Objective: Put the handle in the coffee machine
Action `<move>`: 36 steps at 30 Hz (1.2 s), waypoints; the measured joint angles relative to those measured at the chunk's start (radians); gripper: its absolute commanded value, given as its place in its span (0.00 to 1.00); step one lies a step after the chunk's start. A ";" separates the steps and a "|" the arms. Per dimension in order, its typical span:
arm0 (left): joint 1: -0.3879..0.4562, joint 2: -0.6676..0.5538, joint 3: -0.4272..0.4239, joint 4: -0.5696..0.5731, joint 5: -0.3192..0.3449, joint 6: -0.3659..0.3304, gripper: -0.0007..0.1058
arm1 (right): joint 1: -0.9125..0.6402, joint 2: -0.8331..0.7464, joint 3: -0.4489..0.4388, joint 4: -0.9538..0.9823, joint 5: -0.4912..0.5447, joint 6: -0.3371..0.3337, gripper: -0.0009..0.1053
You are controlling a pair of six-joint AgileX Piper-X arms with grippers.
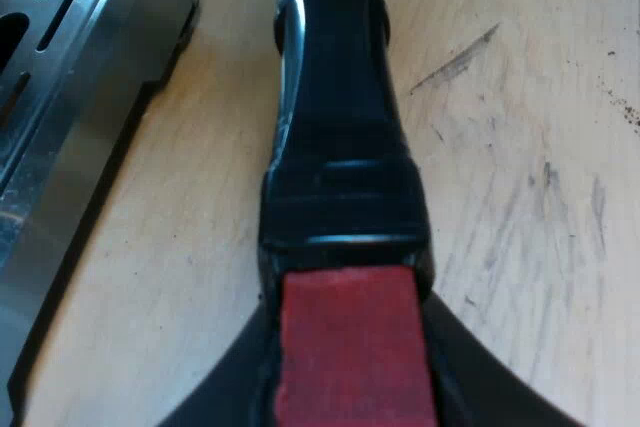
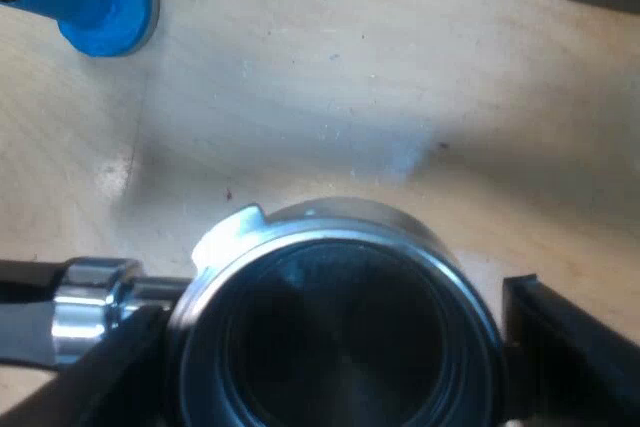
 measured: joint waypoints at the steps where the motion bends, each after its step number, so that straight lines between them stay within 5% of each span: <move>1: 0.000 0.000 0.000 0.000 0.000 0.000 0.01 | 0.002 0.000 0.000 0.001 0.027 -0.018 0.78; 16: 0.080 0.000 -0.009 -0.021 0.040 -0.007 0.01 | 0.010 -0.029 -0.086 -0.004 0.160 -0.143 0.78; 21: 0.131 0.000 -0.012 -0.006 0.080 0.000 0.01 | 0.014 -0.061 -0.116 -0.002 0.160 -0.145 0.78; 26: 0.190 0.011 0.015 0.085 0.023 0.004 0.01 | 0.006 -0.119 -0.139 -0.006 0.228 -0.145 0.78; 36: 0.223 0.012 0.014 0.090 0.042 0.017 0.01 | 0.098 -0.114 -0.138 -0.006 0.272 -0.142 0.78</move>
